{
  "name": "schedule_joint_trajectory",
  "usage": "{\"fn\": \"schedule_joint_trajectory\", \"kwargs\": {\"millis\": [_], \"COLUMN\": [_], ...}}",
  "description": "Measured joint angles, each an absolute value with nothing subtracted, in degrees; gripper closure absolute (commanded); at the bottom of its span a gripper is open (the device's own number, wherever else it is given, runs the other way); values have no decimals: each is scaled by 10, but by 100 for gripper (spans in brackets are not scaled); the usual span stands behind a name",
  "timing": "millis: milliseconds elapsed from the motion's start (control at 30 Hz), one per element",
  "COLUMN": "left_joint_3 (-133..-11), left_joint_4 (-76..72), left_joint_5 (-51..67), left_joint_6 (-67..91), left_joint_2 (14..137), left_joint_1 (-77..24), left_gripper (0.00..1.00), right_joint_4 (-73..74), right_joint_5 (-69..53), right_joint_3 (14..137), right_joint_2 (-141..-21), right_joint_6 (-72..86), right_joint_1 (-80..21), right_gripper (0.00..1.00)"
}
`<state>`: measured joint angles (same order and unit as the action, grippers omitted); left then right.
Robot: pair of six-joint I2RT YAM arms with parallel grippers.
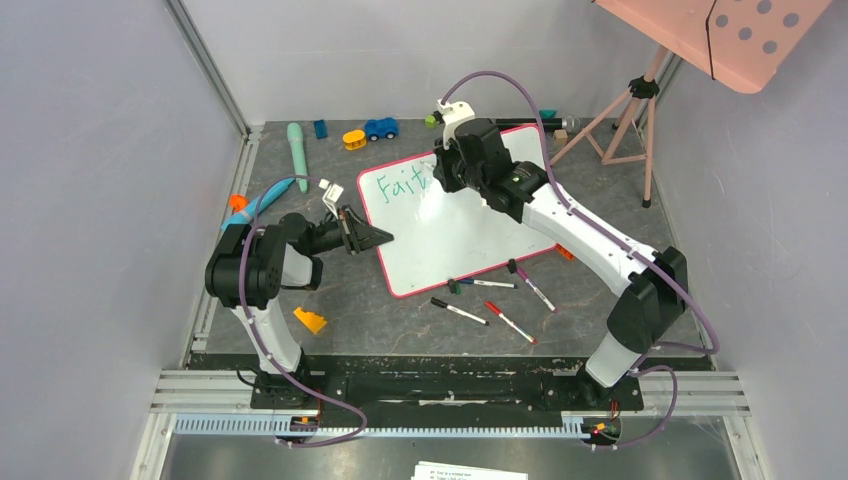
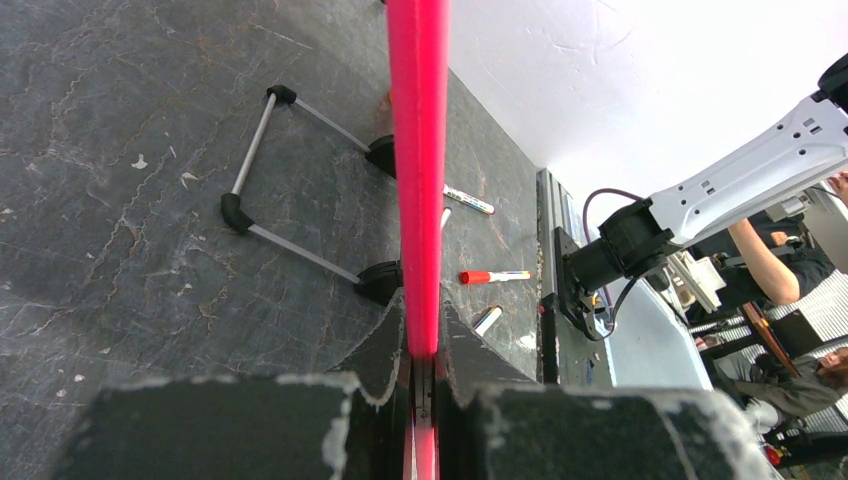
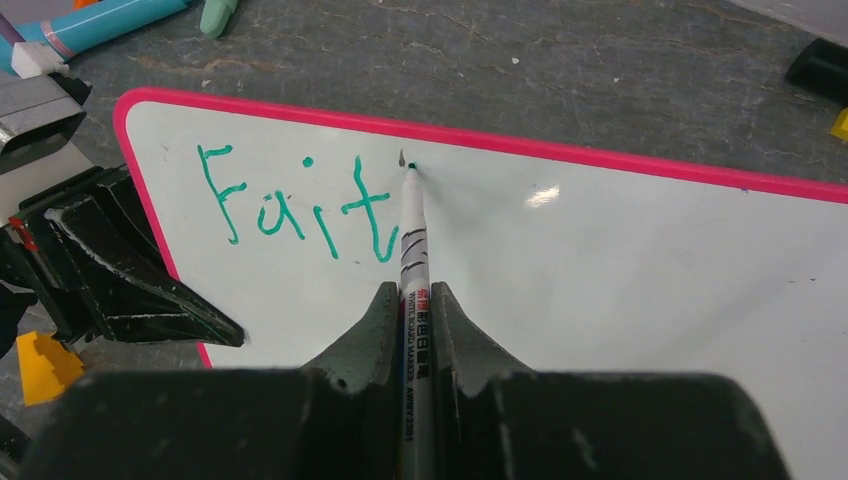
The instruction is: Write a sentence on the whiteboard
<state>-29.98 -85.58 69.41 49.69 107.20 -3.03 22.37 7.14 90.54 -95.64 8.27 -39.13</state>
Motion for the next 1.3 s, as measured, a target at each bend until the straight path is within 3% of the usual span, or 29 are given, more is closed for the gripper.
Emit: {"fn": "schedule_joint_trajectory", "kwargs": {"millis": [1300], "left_joint_3": [-300], "left_joint_4": [-855], "left_joint_5": [694], "left_joint_6": [497], "left_joint_2": [1072], "left_joint_1": [-30], "left_gripper": [98], "right_joint_4": [201], "right_joint_5": [49], "right_joint_3": [782], "right_joint_2": [-895], "right_joint_6": [100], "right_joint_1": [-392], "right_gripper": [100]}}
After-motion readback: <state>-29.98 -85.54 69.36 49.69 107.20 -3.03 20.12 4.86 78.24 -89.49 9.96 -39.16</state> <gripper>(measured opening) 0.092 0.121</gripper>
